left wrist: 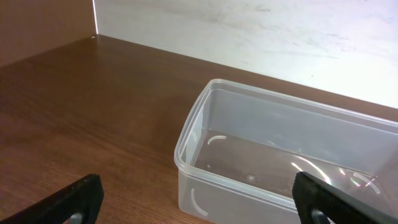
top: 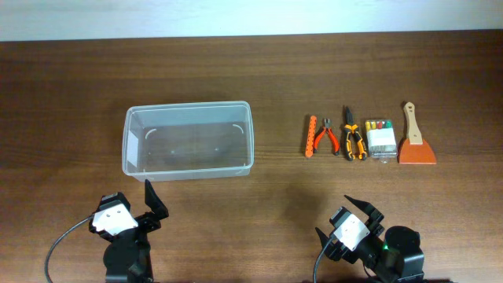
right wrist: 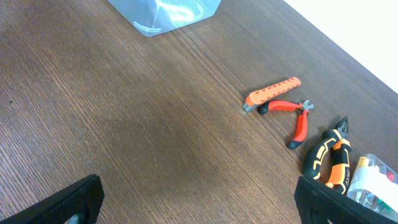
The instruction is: Pack container
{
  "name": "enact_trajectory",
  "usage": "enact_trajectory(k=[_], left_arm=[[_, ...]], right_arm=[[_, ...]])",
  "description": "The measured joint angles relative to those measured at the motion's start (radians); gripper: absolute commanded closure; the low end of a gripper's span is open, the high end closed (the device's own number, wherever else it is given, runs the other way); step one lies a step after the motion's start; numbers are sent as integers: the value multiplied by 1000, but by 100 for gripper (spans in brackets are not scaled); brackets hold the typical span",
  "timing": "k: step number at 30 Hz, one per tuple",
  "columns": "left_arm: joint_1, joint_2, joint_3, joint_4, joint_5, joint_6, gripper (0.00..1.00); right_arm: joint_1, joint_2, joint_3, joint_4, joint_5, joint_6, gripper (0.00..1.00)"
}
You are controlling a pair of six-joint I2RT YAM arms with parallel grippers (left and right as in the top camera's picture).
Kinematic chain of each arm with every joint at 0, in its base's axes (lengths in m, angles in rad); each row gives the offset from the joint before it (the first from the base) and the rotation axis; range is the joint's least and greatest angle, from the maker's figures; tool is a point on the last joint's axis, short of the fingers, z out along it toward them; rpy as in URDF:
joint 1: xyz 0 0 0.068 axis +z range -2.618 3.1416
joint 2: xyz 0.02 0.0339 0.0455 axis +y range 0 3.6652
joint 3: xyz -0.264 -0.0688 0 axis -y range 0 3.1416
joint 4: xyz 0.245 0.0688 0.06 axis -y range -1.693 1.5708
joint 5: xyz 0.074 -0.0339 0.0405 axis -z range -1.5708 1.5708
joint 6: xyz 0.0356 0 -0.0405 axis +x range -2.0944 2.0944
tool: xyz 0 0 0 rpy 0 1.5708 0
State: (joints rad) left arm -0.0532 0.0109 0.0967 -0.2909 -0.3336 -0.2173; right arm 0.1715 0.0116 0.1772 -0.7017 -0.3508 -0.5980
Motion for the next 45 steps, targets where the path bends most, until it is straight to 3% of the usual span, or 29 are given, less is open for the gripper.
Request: enact_trajectory(k=[10,15,24,32,35,40,45], left_arm=[[0,0,0,0,0,0,1],[0,0,0,0,0,0,1],[0,0,0,0,0,0,1],[0,0,0,0,0,0,1],[0,0,0,0,0,0,1],[0,0,0,0,0,0,1],[0,0,0,0,0,0,1]], right_arm=[[0,0,0,0,-6,0,1],[0,0,2,5,-97,0,2],[0,0,2,234,-314,0,1],[0,0,2,188,-334,8,1],[0,0,1,218,-271,113,1],[1,1,0,426,-65,462,1],[1,0,1,598,-34,656,2]])
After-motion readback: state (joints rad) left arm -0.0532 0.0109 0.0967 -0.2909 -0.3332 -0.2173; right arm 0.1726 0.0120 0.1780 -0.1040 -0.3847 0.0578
